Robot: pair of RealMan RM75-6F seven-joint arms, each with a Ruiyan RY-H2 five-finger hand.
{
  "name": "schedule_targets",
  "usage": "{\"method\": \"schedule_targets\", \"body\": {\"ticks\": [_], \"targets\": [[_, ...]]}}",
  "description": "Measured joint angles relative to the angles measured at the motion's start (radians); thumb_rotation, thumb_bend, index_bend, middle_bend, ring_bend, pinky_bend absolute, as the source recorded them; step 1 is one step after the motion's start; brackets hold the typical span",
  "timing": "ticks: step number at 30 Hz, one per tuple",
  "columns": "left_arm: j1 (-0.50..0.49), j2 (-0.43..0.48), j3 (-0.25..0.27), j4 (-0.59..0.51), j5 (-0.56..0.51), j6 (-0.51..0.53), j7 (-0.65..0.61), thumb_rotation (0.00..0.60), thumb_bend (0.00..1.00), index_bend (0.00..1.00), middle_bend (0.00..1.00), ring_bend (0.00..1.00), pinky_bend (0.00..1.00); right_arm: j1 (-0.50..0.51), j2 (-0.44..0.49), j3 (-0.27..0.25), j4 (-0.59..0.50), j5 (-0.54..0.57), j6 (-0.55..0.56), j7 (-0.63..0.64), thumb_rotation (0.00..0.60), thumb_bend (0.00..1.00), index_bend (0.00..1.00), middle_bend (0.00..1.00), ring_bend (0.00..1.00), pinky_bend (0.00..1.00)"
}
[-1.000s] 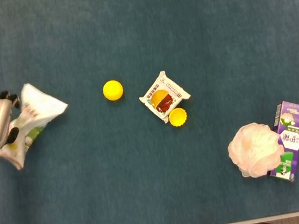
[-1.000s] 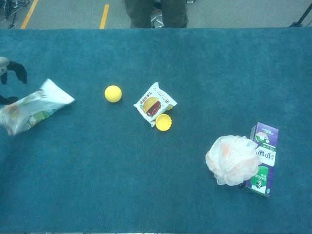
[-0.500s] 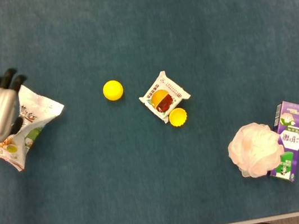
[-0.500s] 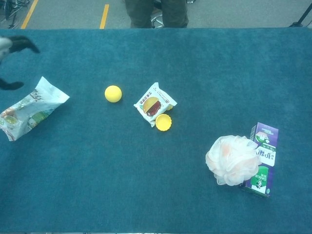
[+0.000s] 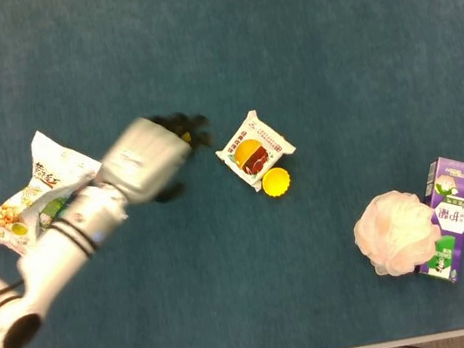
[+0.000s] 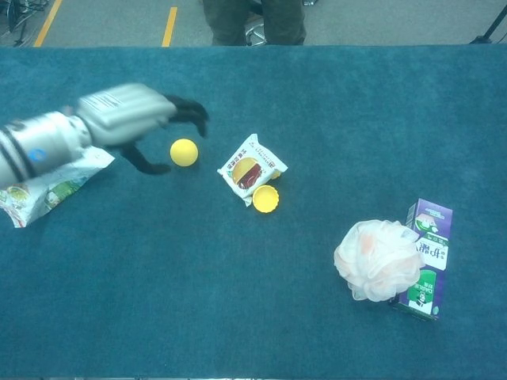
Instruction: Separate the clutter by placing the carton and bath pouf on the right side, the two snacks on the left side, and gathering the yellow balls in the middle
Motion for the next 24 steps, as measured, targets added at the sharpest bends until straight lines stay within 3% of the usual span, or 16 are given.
{"method": "schedule_targets", "body": {"ticks": [7,24], "targets": [[-0.047,-0.105,0.020,0.091,0.089,-0.013,-0.075,0.600,0.25,0.27,0.18,0.19,0.36,-0.029,0.041,-0.010,-0.039,0.016,0.007,-0.015,0.600,0.00,0.11,0.25,0.22,0.31],[-0.137,-0.236,-0.016,0.259,0.125,-0.005,-0.143,0.600,0.25,0.30,0.19,0.19,0.36,-0.061,0.022,-0.038,0.013,0.037,0.001,0.034,0.600,0.00,0.11,0.25,0.22,0.31]]}}
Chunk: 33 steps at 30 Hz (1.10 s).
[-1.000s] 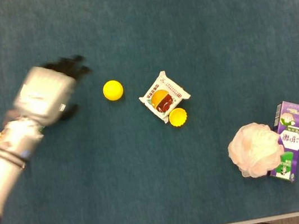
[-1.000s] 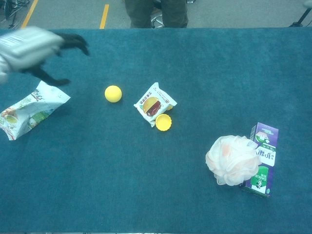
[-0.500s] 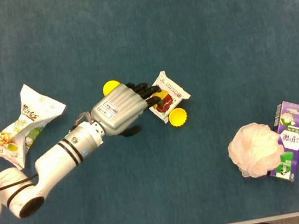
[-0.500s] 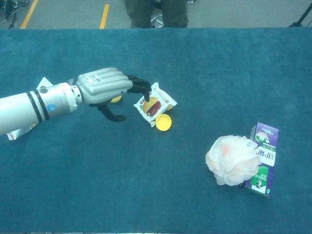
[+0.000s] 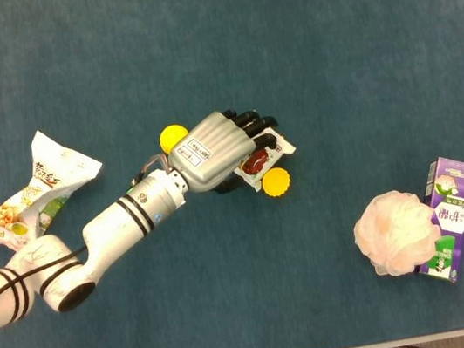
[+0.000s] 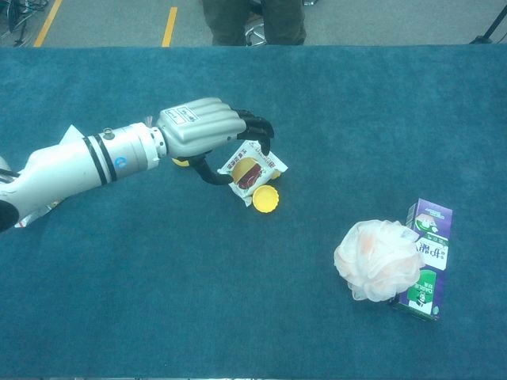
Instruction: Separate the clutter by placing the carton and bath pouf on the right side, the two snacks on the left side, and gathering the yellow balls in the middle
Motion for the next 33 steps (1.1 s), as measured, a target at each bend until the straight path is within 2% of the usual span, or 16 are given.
{"method": "schedule_targets", "body": {"ticks": [21,27,33], "targets": [[-0.077,-0.146,0.033,0.274,0.022,-0.023,-0.135,0.600,0.25,0.31,0.21,0.19,0.36,-0.049,-0.014,-0.019,0.079,0.014,0.004,0.078,0.600,0.00,0.11,0.25,0.22,0.31],[-0.103,-0.175,0.030,0.311,0.032,-0.011,-0.162,0.600,0.25,0.30,0.20,0.19,0.36,-0.057,-0.021,-0.024,0.096,0.013,0.001,0.095,0.600,0.00,0.11,0.25,0.22,0.31],[-0.127,-0.176,0.015,0.300,0.026,-0.012,-0.153,0.600,0.25,0.24,0.15,0.19,0.36,-0.063,-0.026,-0.025,0.114,0.014,-0.002,0.116,0.600,0.00,0.11,0.25,0.22,0.31]]}}
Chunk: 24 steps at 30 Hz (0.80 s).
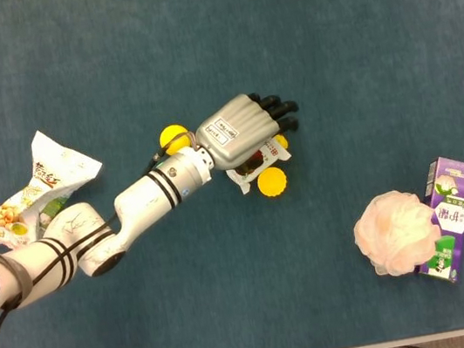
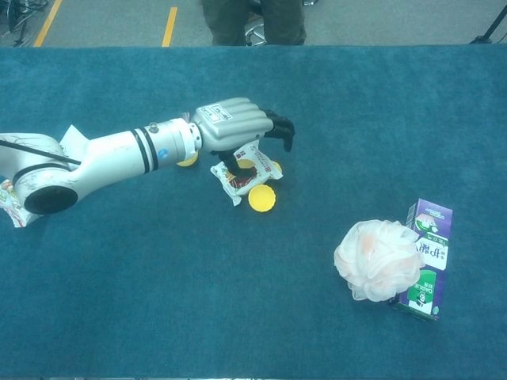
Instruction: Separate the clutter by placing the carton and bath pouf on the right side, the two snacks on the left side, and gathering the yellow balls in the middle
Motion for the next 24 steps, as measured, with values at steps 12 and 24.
{"method": "schedule_targets", "body": {"ticks": [12,24], "targets": [[-0.023,-0.045,0.011,0.072,-0.023,-0.046,0.046,0.600,0.25,0.24,0.15,0.19,0.36,-0.016,0.001,-0.003,0.010,-0.003,0.004,0.017,0.600,0.00,0.11,0.25,0.22,0.31],[-0.015,-0.046,0.039,0.118,-0.028,-0.041,0.068,0.600,0.25,0.28,0.15,0.19,0.37,-0.018,-0.019,-0.014,0.031,-0.013,-0.011,0.038,0.600,0.00,0.11,0.25,0.22,0.31]]}}
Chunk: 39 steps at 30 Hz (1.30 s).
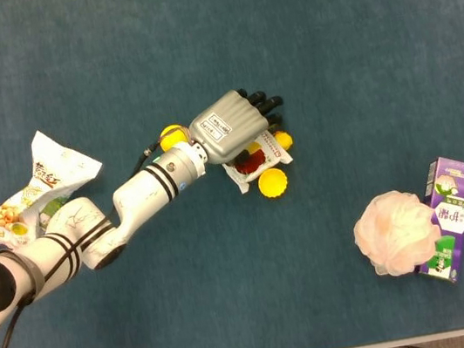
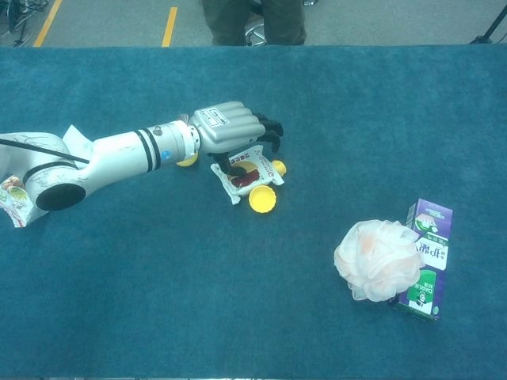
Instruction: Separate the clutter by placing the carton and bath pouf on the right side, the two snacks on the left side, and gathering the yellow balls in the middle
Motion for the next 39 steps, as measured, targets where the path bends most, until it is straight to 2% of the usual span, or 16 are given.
{"method": "schedule_targets", "body": {"ticks": [9,14,20,25,30,35,39], "targets": [[0.002,0.043,0.010,-0.048,-0.001,-0.005,0.087,0.600,0.25,0.26,0.10,0.15,0.37,0.003,-0.017,-0.003,0.020,-0.002,-0.012,0.013,0.600,0.00,0.11,0.25,0.22,0.31],[-0.004,0.090,0.003,-0.134,-0.033,-0.050,0.171,0.600,0.25,0.17,0.04,0.11,0.37,0.003,-0.027,-0.004,0.035,-0.006,-0.014,0.026,0.600,0.00,0.11,0.25,0.22,0.31],[-0.009,0.148,-0.015,-0.245,-0.107,-0.106,0.334,0.600,0.23,0.07,0.00,0.09,0.37,0.003,-0.035,-0.007,0.045,-0.011,-0.015,0.038,0.600,0.00,0.11,0.25,0.22,0.31],[-0.017,0.185,-0.039,-0.320,-0.211,-0.151,0.466,0.600,0.21,0.01,0.00,0.06,0.36,0.004,-0.041,-0.007,0.053,-0.012,-0.017,0.041,0.600,0.00,0.11,0.25,0.22,0.31],[-0.031,0.210,-0.047,-0.365,-0.335,-0.194,0.579,0.600,0.20,0.00,0.00,0.05,0.36,0.003,-0.047,-0.009,0.060,-0.014,-0.017,0.050,0.600,0.00,0.11,0.25,0.22,0.31],[-0.044,0.229,-0.031,-0.398,-0.469,-0.209,0.683,0.600,0.20,0.00,0.00,0.06,0.36,-0.001,-0.050,-0.012,0.072,-0.014,-0.021,0.060,0.600,0.00,0.11,0.25,0.22,0.31],[-0.061,0.243,0.002,-0.427,-0.581,-0.206,0.763,0.600,0.20,0.00,0.00,0.06,0.36,-0.001,-0.055,-0.013,0.083,-0.015,-0.024,0.068,0.600,0.00,0.11,0.25,0.22,0.31]]}}
